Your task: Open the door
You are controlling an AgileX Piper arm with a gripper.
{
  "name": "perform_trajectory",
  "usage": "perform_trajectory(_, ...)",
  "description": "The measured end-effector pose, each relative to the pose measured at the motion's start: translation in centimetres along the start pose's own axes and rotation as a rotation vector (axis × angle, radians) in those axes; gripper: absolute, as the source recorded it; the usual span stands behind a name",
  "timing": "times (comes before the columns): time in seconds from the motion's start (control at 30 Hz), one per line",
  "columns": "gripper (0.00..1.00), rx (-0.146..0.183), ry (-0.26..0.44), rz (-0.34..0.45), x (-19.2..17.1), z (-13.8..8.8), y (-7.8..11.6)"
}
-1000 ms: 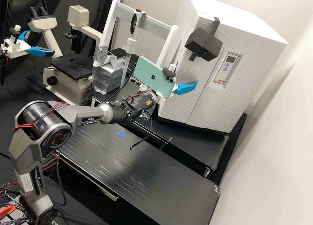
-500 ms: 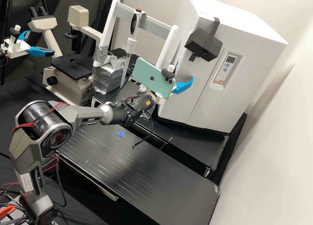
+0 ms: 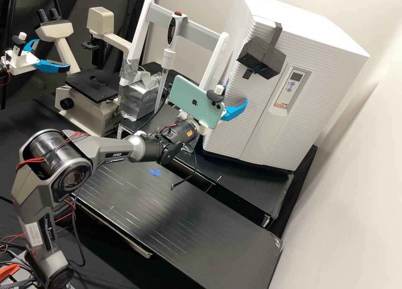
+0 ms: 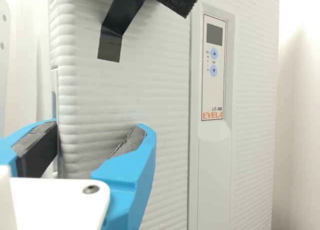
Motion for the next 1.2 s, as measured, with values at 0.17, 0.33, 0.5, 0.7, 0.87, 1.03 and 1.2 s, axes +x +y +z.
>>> perform_trajectory(0.17,0.00,0.008,0.002,0.003,-0.5,0.5,0.5)
perform_trajectory(0.33,0.00,0.005,0.012,0.004,-1.1,1.0,1.2)
perform_trajectory(0.5,0.00,0.019,0.035,0.018,-2.1,2.1,1.8)
perform_trajectory(0.7,0.00,0.048,0.066,0.066,-3.9,3.7,2.7)
perform_trajectory(0.87,0.00,0.059,0.081,0.108,-5.3,5.1,3.0)
perform_trajectory(1.03,0.00,0.048,0.091,0.145,-6.4,6.2,3.4)
perform_trajectory(1.2,0.00,0.043,0.097,0.187,-7.4,7.8,3.7)
